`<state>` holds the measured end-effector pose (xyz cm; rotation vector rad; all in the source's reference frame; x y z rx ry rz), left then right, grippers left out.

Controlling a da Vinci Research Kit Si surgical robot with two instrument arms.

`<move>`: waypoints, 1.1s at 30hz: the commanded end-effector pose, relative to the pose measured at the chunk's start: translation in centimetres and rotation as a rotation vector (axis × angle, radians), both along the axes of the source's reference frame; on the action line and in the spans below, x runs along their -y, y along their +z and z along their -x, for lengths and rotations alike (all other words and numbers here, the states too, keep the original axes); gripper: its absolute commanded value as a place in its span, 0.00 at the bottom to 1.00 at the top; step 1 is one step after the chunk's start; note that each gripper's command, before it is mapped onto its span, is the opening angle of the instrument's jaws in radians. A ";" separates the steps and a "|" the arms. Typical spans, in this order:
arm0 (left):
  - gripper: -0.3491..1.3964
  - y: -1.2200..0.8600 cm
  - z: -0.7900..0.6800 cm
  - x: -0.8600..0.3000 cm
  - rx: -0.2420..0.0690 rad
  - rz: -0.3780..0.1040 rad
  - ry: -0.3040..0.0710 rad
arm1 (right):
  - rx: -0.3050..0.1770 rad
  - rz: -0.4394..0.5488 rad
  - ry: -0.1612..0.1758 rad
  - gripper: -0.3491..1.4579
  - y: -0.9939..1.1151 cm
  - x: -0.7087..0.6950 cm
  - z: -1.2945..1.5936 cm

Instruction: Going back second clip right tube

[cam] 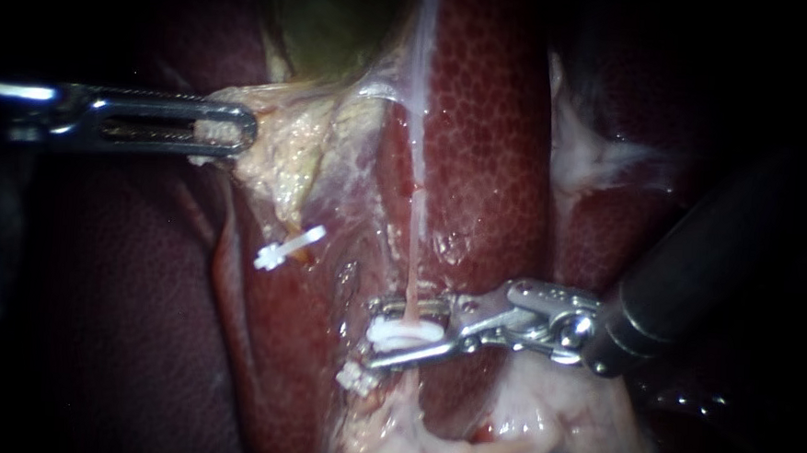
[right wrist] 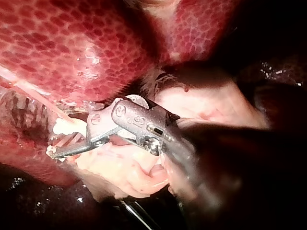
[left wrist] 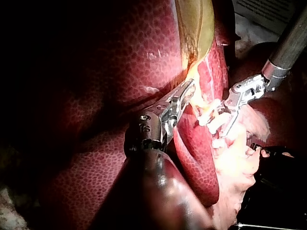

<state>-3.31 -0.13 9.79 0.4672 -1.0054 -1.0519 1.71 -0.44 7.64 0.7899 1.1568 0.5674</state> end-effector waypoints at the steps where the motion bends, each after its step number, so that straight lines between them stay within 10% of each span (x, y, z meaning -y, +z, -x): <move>1: 0.03 0.00 0.00 0.00 0.000 0.000 0.000 | -0.001 0.007 0.001 0.52 -0.02 -0.01 0.02; 15: 0.03 -0.01 -0.02 0.01 0.000 0.000 0.000 | -0.060 0.171 -0.053 0.52 -0.55 -0.33 0.55; 33: 0.03 0.03 0.01 0.04 -0.002 0.003 -0.002 | -0.116 0.257 -0.023 0.52 -1.26 -0.74 0.92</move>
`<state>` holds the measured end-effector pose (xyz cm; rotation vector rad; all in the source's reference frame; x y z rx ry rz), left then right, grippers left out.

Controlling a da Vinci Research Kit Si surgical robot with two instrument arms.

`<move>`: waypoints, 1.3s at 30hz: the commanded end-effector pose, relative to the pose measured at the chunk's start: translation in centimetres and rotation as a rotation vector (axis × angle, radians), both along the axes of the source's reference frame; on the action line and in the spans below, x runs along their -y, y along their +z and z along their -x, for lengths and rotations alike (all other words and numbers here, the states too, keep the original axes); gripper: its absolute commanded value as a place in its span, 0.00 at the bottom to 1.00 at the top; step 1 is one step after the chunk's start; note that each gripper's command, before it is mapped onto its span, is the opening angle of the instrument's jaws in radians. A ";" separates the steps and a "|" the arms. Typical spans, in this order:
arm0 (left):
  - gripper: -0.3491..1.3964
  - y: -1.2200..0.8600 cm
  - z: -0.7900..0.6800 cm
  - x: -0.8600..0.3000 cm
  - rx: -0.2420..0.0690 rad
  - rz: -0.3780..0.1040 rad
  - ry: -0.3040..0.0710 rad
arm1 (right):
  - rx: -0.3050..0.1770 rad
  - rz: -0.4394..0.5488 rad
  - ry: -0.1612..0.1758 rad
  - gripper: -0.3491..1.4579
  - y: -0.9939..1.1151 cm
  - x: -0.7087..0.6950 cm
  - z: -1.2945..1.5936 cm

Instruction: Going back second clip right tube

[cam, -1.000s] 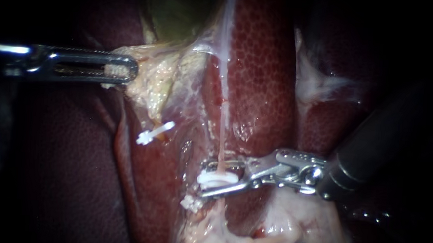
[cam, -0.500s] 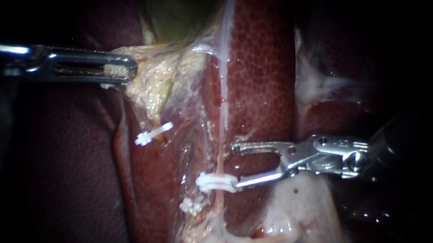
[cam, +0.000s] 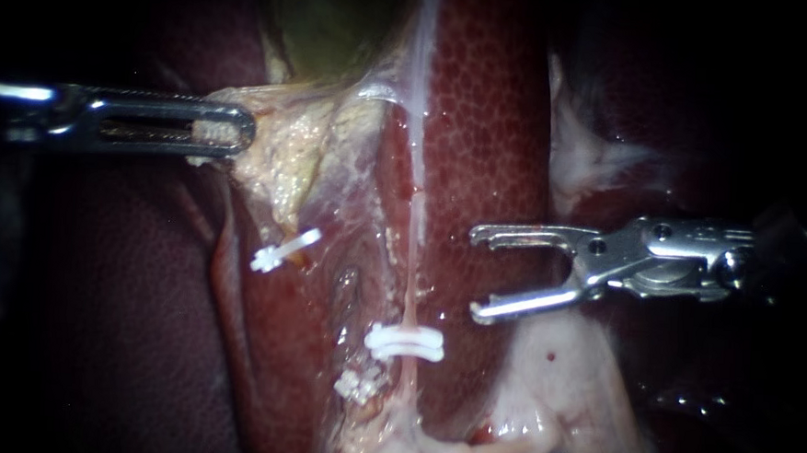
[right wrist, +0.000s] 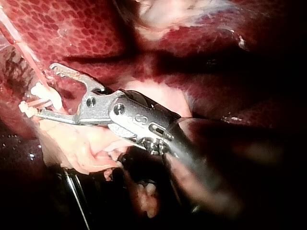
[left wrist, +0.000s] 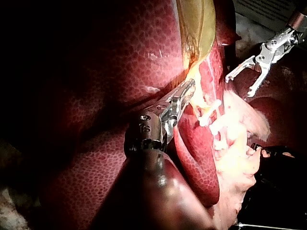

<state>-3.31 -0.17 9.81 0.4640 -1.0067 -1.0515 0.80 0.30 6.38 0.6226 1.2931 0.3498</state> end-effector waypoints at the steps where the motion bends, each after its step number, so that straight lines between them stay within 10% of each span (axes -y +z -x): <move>1: 0.03 0.02 0.02 0.02 -0.002 0.002 -0.002 | -0.003 0.002 0.000 0.52 -0.01 -0.01 0.01; 25: 0.03 0.61 0.66 0.29 -0.012 -0.006 0.054 | -0.006 0.001 0.001 0.52 -0.04 0.00 0.04; 39: 0.03 0.61 0.67 0.29 -0.011 -0.006 0.056 | -0.027 0.016 0.010 0.52 -0.12 -0.05 0.07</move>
